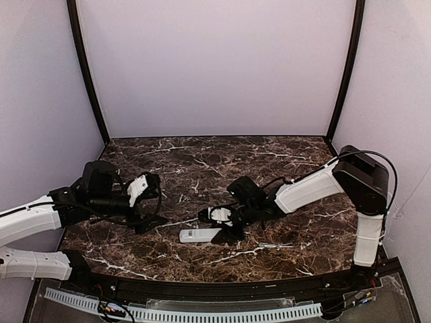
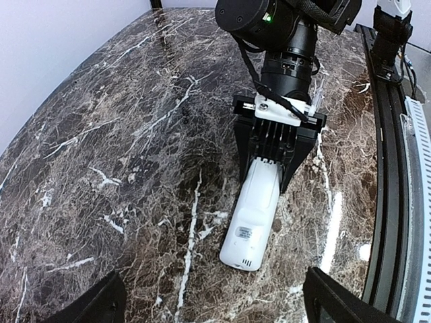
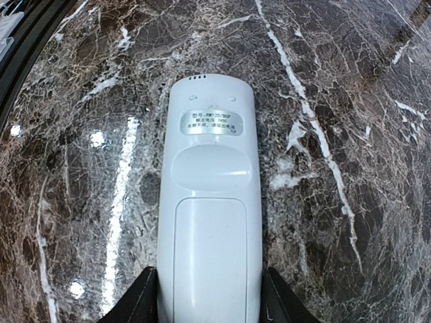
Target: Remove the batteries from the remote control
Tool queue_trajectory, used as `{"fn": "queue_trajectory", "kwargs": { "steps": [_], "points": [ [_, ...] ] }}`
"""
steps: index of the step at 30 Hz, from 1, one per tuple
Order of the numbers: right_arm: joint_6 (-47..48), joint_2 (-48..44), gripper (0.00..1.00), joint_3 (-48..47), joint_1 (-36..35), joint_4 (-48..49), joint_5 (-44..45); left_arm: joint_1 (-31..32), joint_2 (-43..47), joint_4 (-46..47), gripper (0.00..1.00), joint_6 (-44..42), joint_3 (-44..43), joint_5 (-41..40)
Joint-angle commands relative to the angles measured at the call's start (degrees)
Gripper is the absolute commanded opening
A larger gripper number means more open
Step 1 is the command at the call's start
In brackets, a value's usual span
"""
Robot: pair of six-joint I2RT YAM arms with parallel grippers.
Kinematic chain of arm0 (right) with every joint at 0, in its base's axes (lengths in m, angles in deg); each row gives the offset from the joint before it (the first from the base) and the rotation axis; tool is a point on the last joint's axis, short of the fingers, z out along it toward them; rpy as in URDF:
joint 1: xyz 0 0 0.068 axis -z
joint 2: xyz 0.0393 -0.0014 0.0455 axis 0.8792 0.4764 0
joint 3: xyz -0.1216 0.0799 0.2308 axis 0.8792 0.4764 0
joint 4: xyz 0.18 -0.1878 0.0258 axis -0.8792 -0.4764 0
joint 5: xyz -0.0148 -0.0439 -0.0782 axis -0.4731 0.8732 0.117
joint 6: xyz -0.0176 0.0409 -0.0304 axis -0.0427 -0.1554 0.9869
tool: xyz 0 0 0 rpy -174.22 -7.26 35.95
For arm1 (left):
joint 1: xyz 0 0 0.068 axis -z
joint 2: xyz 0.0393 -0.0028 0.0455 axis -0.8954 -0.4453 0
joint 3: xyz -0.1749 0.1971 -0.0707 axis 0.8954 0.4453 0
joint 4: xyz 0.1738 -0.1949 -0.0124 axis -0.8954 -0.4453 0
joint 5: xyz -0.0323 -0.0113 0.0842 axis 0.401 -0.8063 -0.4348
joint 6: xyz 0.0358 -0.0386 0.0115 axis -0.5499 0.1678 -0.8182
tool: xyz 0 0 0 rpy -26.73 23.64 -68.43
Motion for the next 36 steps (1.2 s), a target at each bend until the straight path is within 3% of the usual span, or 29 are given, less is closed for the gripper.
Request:
{"fn": "queue_trajectory", "kwargs": {
  "steps": [1,11,27,31,36],
  "points": [
    [-0.66,-0.87,0.25,0.11,-0.40,0.47,-0.15,0.26,1.59,1.18,0.92,1.11,1.21,2.05],
    [-3.61,-7.50,0.22,5.23,-0.40,12.25,7.13,0.21,0.16,1.74,0.97,9.34,-1.20,-1.53],
    [-3.10,-16.66,0.20,12.40,-0.38,28.90,19.59,-0.10,-8.65,-11.25,0.99,16.72,-21.80,-1.60],
    [-2.37,-20.17,0.20,14.28,-0.42,31.59,21.49,-1.51,-15.61,-16.99,0.99,18.49,-30.47,1.85],
    [-0.82,-24.57,0.20,16.65,-0.50,34.21,22.65,-5.78,-20.27,-16.04,0.99,23.06,-36.05,14.56]
  ]
}}
